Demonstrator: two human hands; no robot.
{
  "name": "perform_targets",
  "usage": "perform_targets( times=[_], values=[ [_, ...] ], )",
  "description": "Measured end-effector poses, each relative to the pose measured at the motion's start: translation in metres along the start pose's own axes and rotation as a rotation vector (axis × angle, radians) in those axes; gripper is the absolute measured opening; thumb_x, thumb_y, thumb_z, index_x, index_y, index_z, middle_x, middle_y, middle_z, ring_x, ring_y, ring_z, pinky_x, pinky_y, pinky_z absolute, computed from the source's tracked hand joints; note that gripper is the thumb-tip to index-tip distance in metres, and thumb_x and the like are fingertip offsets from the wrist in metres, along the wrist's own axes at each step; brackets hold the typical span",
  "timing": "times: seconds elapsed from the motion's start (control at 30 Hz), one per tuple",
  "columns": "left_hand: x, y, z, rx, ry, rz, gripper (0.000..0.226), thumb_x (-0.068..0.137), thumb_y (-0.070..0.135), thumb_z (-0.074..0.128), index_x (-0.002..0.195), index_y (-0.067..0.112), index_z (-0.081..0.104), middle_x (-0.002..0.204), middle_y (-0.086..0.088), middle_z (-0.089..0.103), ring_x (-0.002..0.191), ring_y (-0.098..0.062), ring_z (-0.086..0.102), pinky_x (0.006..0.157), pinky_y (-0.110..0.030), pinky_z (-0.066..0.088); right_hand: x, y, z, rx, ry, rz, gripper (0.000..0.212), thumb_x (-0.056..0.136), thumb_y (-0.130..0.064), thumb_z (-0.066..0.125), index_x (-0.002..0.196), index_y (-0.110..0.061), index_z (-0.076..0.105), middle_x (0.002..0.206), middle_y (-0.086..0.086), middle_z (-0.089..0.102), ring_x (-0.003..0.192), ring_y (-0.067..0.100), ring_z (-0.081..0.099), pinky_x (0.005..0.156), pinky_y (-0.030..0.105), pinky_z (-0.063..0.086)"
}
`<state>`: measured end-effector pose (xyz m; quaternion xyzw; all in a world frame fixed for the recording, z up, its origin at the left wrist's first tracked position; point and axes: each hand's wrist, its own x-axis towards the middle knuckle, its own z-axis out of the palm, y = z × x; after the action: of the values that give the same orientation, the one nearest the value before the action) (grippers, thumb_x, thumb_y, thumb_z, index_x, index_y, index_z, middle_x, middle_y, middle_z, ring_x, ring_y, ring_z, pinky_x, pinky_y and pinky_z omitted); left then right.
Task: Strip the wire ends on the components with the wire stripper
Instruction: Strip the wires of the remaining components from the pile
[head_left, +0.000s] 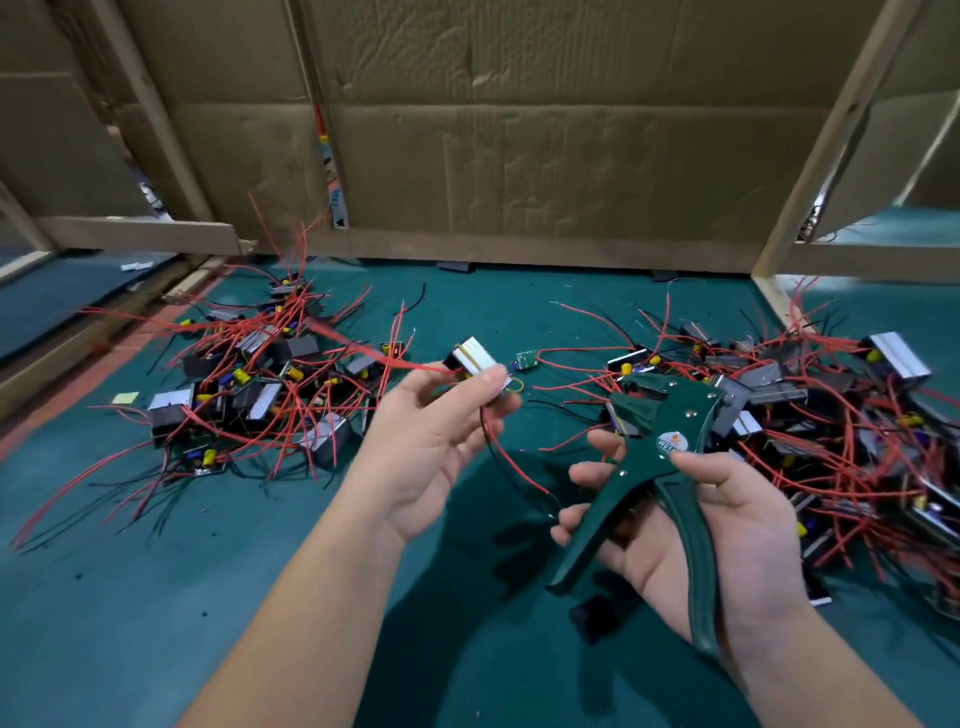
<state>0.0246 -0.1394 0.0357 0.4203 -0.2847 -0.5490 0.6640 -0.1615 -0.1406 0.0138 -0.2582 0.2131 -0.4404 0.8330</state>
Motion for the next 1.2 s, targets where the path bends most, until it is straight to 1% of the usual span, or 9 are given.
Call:
perform_targets(
  times=[0.17, 0.3, 0.4, 0.5, 0.57, 0.7, 0.83, 1.0, 1.2],
  values=[
    [0.000, -0.004, 0.002, -0.007, 0.060, 0.014, 0.040, 0.059, 0.036, 0.075, 0.096, 0.023, 0.070, 0.059, 0.014, 0.053, 0.044, -0.002, 0.041, 0.038, -0.012, 0.031, 0.000, -0.001, 0.001, -0.020, 0.002, 0.002, 0.068, 0.052, -0.029, 0.060, 0.113, 0.001, 0.061, 0.088, 0.027, 0.065, 0.065, 0.043, 0.062, 0.062, 0.051, 0.056],
    [0.005, -0.005, -0.004, -0.013, 0.134, -0.040, 0.018, 0.088, 0.036, 0.058, 0.089, 0.020, 0.051, 0.079, 0.010, 0.067, 0.038, -0.004, 0.037, 0.032, -0.014, 0.027, -0.001, -0.001, 0.002, -0.021, 0.004, 0.005, 0.065, 0.051, -0.028, 0.061, 0.109, 0.001, 0.064, 0.088, 0.027, 0.065, 0.065, 0.043, 0.062, 0.062, 0.052, 0.056],
    [0.008, 0.000, -0.011, -0.252, -0.049, -0.088, 0.035, 0.081, 0.008, 0.057, 0.115, 0.005, 0.048, 0.106, -0.007, 0.068, 0.070, -0.018, 0.070, 0.056, -0.022, 0.056, -0.003, -0.001, 0.002, -0.006, 0.005, 0.006, 0.064, 0.051, -0.029, 0.063, 0.107, 0.002, 0.065, 0.089, 0.028, 0.064, 0.066, 0.044, 0.062, 0.063, 0.053, 0.056],
    [0.009, -0.001, -0.016, -0.420, -0.269, -0.021, 0.074, 0.034, -0.005, 0.058, 0.107, 0.004, 0.054, 0.117, -0.019, 0.064, 0.108, -0.032, 0.065, 0.091, -0.033, 0.053, -0.003, -0.001, 0.003, 0.006, 0.005, 0.007, 0.079, 0.041, -0.029, 0.077, 0.111, 0.005, 0.063, 0.091, 0.029, 0.064, 0.068, 0.043, 0.062, 0.066, 0.053, 0.056],
    [0.009, -0.005, -0.013, -0.421, -0.342, 0.008, 0.069, 0.037, -0.014, 0.042, 0.099, 0.008, 0.062, 0.120, -0.022, 0.062, 0.115, -0.034, 0.060, 0.096, -0.034, 0.050, -0.003, -0.001, 0.004, 0.003, 0.005, 0.007, 0.082, 0.038, -0.028, 0.080, 0.112, 0.005, 0.063, 0.092, 0.030, 0.064, 0.069, 0.044, 0.062, 0.067, 0.054, 0.056],
    [0.013, -0.009, -0.013, -0.352, -0.328, -0.126, 0.055, 0.087, 0.004, 0.021, 0.096, 0.008, 0.075, 0.114, -0.010, 0.067, 0.107, -0.023, 0.065, 0.082, -0.028, 0.056, -0.003, -0.002, 0.005, 0.025, -0.003, 0.003, 0.079, 0.039, -0.026, 0.080, 0.110, 0.005, 0.063, 0.091, 0.030, 0.063, 0.069, 0.044, 0.062, 0.069, 0.056, 0.056],
    [0.008, -0.014, -0.007, -0.029, -0.107, -0.124, 0.012, 0.073, 0.027, 0.067, 0.079, 0.017, 0.068, 0.077, -0.001, 0.064, 0.067, -0.014, 0.062, 0.055, -0.019, 0.050, -0.004, -0.003, 0.005, 0.020, 0.004, 0.002, 0.082, 0.041, -0.028, 0.078, 0.114, 0.005, 0.060, 0.091, 0.029, 0.063, 0.070, 0.045, 0.061, 0.066, 0.052, 0.056],
    [0.004, -0.022, 0.001, 0.059, -0.026, 0.027, 0.017, 0.092, 0.002, 0.053, 0.093, 0.016, 0.044, 0.067, 0.004, 0.052, 0.050, -0.011, 0.044, 0.045, -0.018, 0.040, -0.002, -0.002, 0.005, 0.000, 0.017, 0.009, 0.087, 0.034, -0.028, 0.083, 0.112, 0.004, 0.062, 0.090, 0.030, 0.064, 0.069, 0.044, 0.061, 0.068, 0.054, 0.056],
    [0.006, -0.019, -0.002, 0.100, -0.069, 0.022, 0.017, 0.088, 0.006, 0.058, 0.103, 0.009, 0.065, 0.075, 0.001, 0.065, 0.049, -0.006, 0.044, 0.047, -0.016, 0.040, -0.001, -0.001, 0.004, -0.002, 0.016, 0.011, 0.082, 0.033, -0.027, 0.083, 0.107, 0.003, 0.066, 0.089, 0.030, 0.064, 0.067, 0.044, 0.063, 0.066, 0.054, 0.056]
  ],
)
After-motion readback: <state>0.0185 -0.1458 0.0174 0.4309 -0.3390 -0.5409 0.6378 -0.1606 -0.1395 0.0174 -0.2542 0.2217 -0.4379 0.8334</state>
